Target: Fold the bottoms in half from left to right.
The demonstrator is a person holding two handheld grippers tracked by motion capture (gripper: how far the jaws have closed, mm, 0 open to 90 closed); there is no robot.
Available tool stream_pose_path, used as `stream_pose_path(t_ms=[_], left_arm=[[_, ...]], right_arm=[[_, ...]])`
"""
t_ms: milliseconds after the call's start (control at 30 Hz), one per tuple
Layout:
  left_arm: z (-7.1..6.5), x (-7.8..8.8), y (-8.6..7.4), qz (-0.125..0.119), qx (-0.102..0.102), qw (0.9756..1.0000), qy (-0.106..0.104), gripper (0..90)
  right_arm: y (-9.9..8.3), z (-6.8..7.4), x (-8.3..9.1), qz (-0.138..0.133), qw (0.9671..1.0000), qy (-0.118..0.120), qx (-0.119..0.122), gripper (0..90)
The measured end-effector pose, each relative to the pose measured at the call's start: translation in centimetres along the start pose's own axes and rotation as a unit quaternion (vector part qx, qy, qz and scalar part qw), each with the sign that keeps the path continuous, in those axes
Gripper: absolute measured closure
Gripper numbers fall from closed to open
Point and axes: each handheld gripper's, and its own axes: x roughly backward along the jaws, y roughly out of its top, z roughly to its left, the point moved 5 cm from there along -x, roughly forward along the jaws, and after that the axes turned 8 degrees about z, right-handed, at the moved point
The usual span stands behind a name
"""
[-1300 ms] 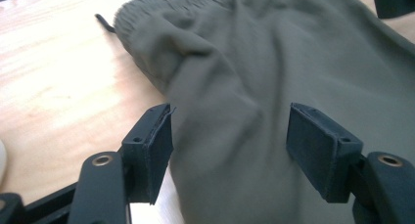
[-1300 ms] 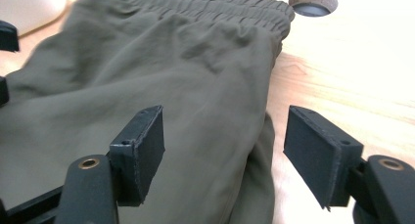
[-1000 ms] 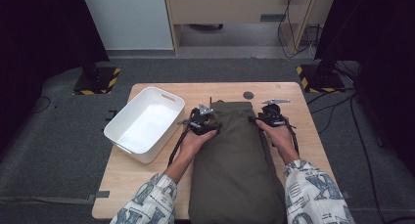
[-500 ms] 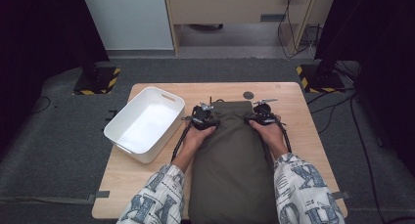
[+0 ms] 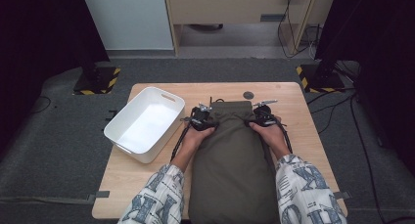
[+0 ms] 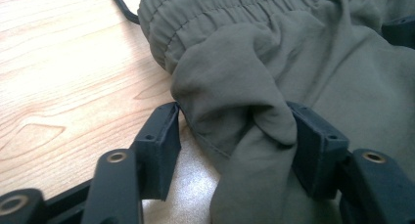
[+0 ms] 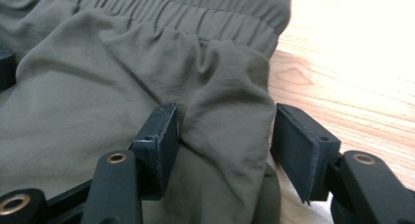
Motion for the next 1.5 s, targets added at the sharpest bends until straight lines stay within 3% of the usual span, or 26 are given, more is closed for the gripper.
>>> stream_pose_path(t_ms=[67,167,300,433,633,767,1033,1500], left_arm=[[-0.3,0.0,0.0,0.005,-0.007,1.0,0.001,48.0],[-0.6,0.2,0.0,0.013,-0.01,0.9999,-0.002,54.7],[-0.8,0.3,-0.1,0.019,-0.021,0.9996,-0.004,67.6],[-0.8,0.3,-0.1,0.011,-0.014,0.9997,-0.015,78.1],[-0.5,0.7,0.4,0.001,-0.007,0.9997,-0.022,81.7],[-0.4,1.8,1.4,-0.015,-0.008,0.9996,-0.021,82.3],[-0.7,3.8,3.2,-0.045,-0.009,0.9987,-0.021,82.5],[-1.1,4.8,4.5,-0.059,-0.014,0.998,-0.021,82.6]], right_arm=[[0.0,0.3,0.0,0.003,1.0,-0.003,0.007,47.4],[0.0,0.7,0.2,0.015,0.9998,0.008,0.013,62.3],[0.1,0.9,0.4,0.034,0.9992,0.005,0.018,76.7],[0.1,1.3,0.3,0.033,0.9992,0.008,0.02,85.7],[0.2,1.1,0.6,0.017,0.9996,0.017,0.011,87.8],[0.9,0.9,1.8,-0.013,0.9994,0.032,-0.001,87.9],[1.8,0.8,4.1,-0.049,0.9981,0.036,-0.01,87.8],[2.4,0.7,6.0,-0.067,0.9969,0.039,-0.012,87.7]])
